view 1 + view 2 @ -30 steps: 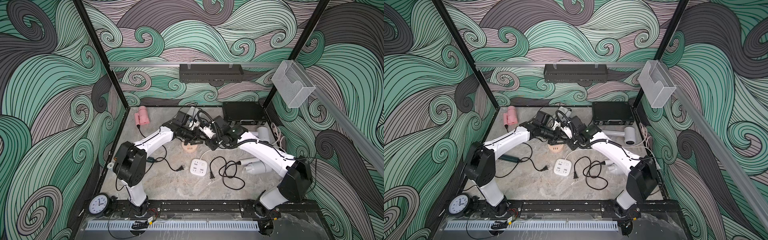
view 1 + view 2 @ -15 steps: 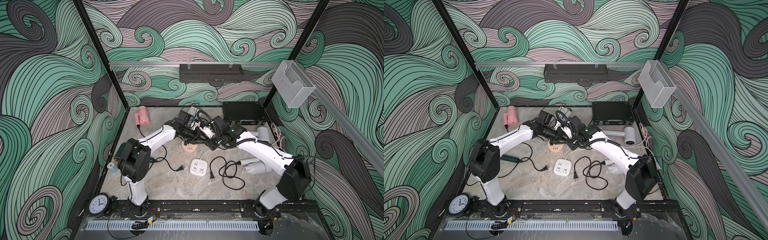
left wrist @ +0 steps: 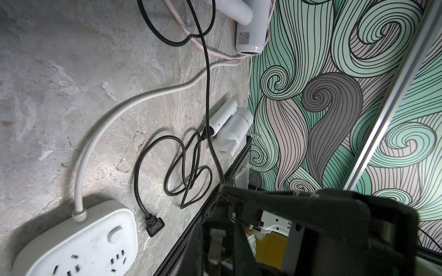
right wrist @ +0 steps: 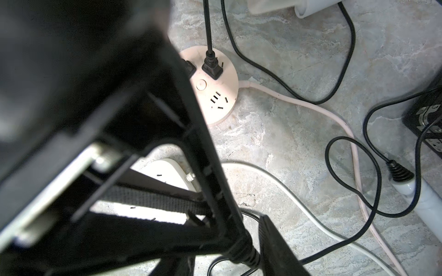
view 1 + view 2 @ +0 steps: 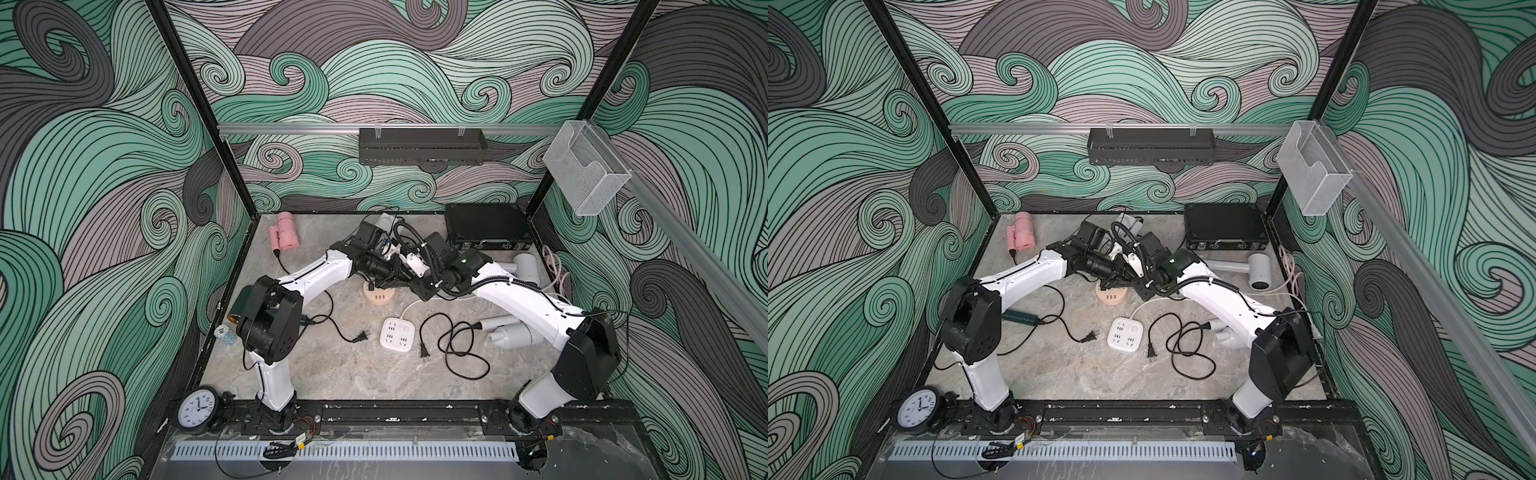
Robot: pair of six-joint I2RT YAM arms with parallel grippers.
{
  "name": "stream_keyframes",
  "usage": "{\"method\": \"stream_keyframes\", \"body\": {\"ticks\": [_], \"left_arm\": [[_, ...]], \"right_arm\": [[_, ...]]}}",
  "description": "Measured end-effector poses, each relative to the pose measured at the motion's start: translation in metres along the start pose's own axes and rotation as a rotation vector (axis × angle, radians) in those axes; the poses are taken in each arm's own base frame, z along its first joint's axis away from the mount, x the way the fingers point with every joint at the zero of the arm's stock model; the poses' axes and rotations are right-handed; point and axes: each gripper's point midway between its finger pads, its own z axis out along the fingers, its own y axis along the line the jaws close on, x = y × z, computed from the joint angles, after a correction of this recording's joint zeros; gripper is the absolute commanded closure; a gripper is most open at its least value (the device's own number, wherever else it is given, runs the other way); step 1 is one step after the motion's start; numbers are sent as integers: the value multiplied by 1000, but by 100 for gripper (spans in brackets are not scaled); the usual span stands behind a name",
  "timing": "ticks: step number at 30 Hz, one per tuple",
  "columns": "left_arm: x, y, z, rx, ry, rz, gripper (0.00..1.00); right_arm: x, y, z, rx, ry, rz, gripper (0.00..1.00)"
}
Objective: Charge the blow dryers
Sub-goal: Pick up the plug from the center of the board.
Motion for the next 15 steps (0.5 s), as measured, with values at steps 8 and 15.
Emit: {"method": "stream_keyframes", "body": {"ticks": [8,15], "left_arm": [[-4,-8,4,29,-11,-1,95],[-9,-8,7,44,-28,-7,96]], "right_arm": [[-10,-2,-27,-1,-80,21,36],[-2,-24,-98,-93,-301,259,39]]}}
